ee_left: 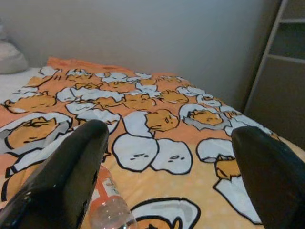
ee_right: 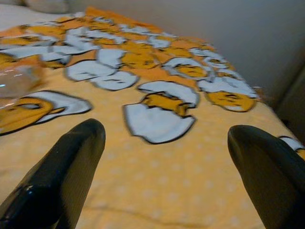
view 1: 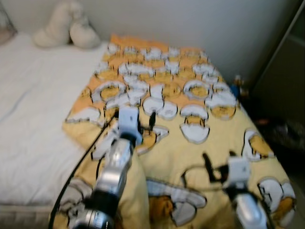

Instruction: Clean up the room

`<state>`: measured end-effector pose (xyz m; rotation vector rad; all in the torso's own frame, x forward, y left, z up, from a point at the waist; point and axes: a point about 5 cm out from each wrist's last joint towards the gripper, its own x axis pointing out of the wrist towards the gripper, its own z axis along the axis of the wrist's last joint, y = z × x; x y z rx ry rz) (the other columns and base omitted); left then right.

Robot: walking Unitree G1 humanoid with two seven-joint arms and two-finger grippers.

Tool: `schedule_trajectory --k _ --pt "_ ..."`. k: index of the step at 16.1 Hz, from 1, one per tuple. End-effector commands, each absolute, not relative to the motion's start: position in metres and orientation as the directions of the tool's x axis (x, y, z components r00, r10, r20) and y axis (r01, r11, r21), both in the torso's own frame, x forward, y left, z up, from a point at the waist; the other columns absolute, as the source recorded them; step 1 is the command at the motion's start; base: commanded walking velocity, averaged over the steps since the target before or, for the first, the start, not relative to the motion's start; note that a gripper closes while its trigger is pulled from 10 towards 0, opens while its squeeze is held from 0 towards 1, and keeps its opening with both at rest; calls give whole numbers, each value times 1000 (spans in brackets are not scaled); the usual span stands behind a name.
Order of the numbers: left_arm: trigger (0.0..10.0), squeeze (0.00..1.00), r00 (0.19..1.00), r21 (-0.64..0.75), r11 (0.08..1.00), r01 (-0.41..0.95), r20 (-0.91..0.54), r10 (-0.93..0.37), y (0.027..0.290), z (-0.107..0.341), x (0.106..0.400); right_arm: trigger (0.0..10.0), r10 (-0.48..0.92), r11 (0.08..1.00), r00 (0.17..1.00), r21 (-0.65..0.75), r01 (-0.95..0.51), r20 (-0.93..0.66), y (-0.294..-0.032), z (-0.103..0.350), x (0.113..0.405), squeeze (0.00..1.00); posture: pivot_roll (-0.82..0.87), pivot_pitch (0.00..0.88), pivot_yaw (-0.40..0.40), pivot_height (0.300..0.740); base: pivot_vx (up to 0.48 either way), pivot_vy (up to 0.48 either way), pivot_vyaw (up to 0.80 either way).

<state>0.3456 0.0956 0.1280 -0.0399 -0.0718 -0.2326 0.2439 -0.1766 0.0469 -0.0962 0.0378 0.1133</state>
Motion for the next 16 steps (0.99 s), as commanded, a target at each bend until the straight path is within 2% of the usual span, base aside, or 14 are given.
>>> schedule_trajectory --k 1,4,6,8,10,12,13,16 --pt "10000 0 977 -47 977 209 43 -207 98 126 351 10000 123 987 992 -103 -127 -40 -173 50 244 0 0 18 -62 740 480 0 -775" --pt "10000 0 989 -8 990 143 -25 -143 113 129 372 10000 136 986 990 -96 -139 -38 -170 52 237 0 -26 43 -63 740 480 0 -760" --pt "10000 0 993 42 996 75 -94 -71 124 127 381 10000 137 987 990 -83 -140 -43 -168 51 231 0 -36 63 -59 740 364 0 0" --pt "10000 0 989 114 992 -59 -128 74 149 134 390 10000 162 982 986 -93 -165 -46 -162 54 217 0 -59 91 -55 740 0 0 0" --pt "10000 0 971 190 962 -198 -95 218 180 151 397 10000 163 981 984 -92 -168 -69 -163 53 201 0 -90 137 -51 740 0 0 0" --pt "10000 0 958 213 946 -246 -94 270 194 155 398 10000 155 983 984 -89 -162 -87 -165 52 191 0 -100 171 -51 740 0 0 0" --pt "10000 0 939 235 931 -280 -134 316 206 150 395 10000 154 983 982 -82 -164 -107 -164 53 178 0 -105 224 -46 740 0 0 0" --pt "10000 0 923 246 923 -295 -176 342 214 140 390 10000 162 983 980 -69 -171 -119 -158 57 168 0 -111 276 -40 740 0 0 0"
